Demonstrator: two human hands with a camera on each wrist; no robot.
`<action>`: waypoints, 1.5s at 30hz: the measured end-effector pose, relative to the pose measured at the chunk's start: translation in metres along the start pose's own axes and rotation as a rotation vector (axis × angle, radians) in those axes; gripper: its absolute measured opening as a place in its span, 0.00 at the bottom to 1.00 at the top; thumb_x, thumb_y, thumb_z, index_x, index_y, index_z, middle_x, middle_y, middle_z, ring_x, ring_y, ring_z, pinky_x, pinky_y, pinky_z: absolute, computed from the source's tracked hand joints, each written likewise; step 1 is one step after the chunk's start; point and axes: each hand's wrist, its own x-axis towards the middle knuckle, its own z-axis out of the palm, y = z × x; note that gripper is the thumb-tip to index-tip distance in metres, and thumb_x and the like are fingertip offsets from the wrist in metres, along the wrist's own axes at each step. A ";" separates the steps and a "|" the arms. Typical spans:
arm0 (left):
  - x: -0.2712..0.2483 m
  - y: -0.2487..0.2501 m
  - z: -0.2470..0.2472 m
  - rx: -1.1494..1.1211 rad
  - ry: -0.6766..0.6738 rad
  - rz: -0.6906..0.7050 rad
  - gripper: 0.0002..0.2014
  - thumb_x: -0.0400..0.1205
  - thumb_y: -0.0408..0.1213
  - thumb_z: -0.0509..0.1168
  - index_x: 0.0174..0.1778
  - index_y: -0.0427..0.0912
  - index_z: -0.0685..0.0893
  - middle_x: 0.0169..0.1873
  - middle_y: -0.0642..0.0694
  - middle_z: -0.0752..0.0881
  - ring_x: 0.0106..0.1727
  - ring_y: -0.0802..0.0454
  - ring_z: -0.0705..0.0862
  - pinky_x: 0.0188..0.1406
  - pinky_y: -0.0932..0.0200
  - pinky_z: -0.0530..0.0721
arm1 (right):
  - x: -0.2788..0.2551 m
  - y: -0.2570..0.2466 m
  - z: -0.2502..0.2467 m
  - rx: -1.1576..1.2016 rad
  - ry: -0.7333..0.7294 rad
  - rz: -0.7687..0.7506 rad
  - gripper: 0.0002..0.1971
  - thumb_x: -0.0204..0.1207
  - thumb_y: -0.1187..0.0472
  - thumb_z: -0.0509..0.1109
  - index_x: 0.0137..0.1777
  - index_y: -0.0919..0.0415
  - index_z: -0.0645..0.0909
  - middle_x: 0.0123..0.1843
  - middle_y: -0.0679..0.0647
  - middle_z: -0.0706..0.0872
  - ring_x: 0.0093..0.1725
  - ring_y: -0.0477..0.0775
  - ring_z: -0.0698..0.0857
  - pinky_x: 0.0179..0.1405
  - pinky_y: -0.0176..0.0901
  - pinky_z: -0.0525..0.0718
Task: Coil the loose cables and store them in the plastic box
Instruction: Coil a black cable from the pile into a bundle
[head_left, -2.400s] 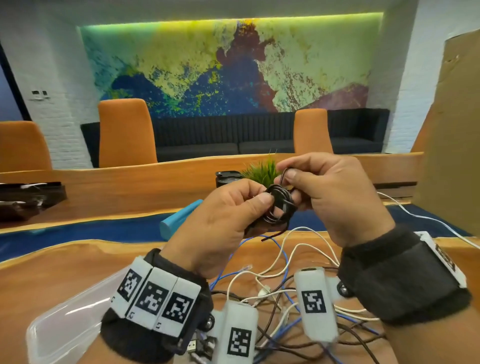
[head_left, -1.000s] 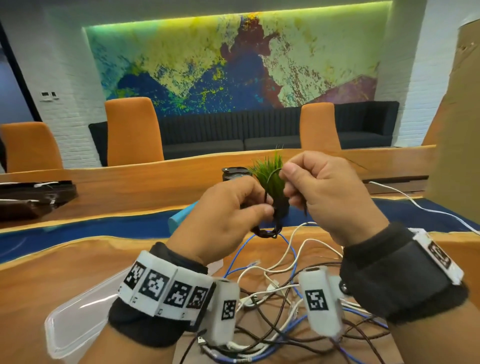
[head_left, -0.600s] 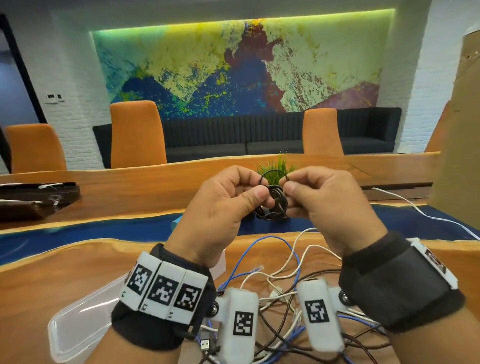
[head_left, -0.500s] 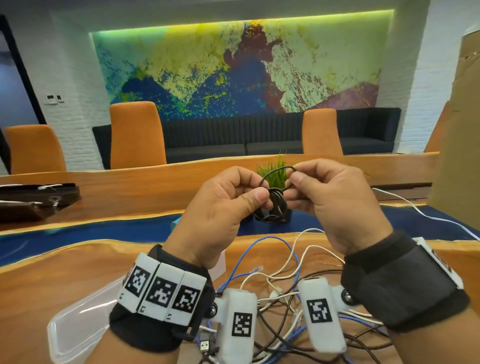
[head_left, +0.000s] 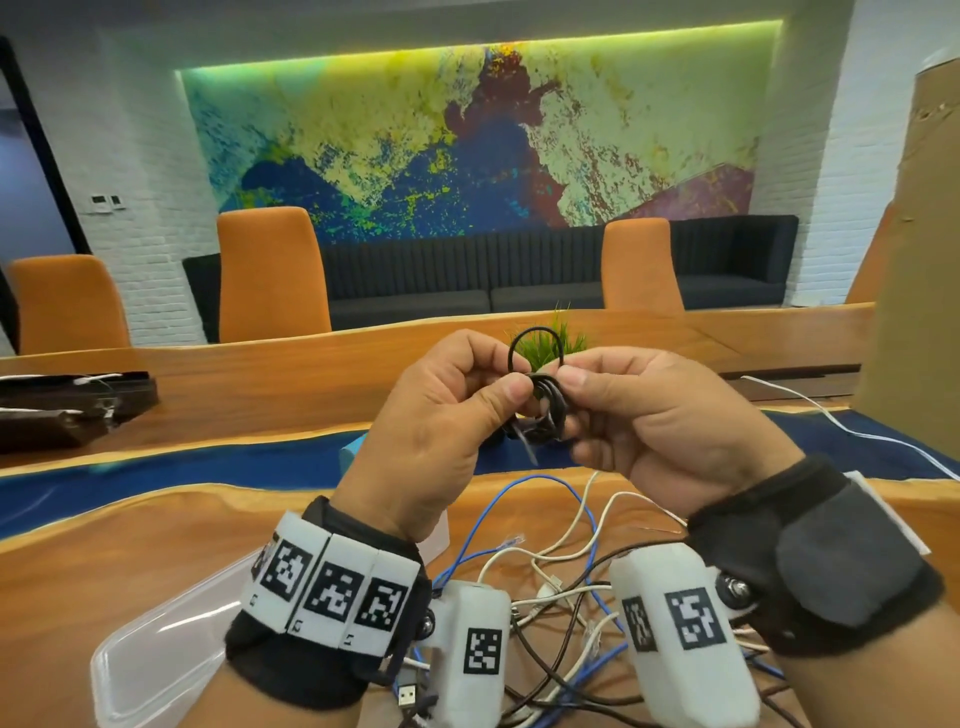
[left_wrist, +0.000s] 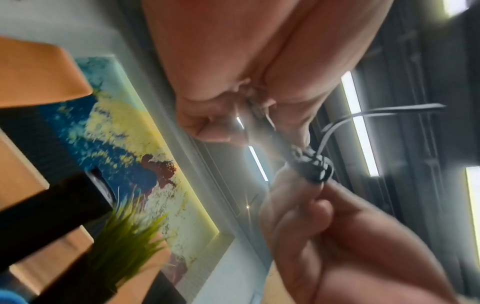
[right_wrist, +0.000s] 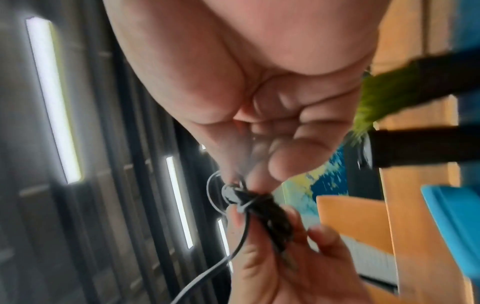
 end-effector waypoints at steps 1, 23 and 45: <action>0.000 0.000 0.002 0.039 0.027 0.037 0.04 0.83 0.28 0.66 0.49 0.41 0.82 0.38 0.47 0.88 0.41 0.54 0.87 0.44 0.59 0.87 | 0.001 0.001 -0.001 0.029 -0.040 0.042 0.15 0.72 0.58 0.70 0.54 0.65 0.86 0.43 0.58 0.86 0.34 0.47 0.81 0.27 0.38 0.78; -0.002 -0.006 0.009 0.166 0.296 0.167 0.04 0.83 0.30 0.67 0.48 0.43 0.82 0.39 0.46 0.91 0.41 0.51 0.91 0.41 0.53 0.90 | -0.011 0.000 0.030 -0.167 -0.054 0.010 0.10 0.72 0.64 0.76 0.52 0.61 0.81 0.40 0.60 0.89 0.35 0.55 0.87 0.31 0.43 0.87; -0.007 -0.003 0.005 0.700 -0.076 0.053 0.10 0.77 0.39 0.75 0.54 0.54 0.89 0.38 0.55 0.89 0.41 0.57 0.86 0.44 0.54 0.85 | -0.007 -0.015 -0.001 -0.760 0.321 -0.593 0.08 0.82 0.68 0.65 0.48 0.56 0.85 0.38 0.52 0.87 0.33 0.50 0.88 0.39 0.57 0.90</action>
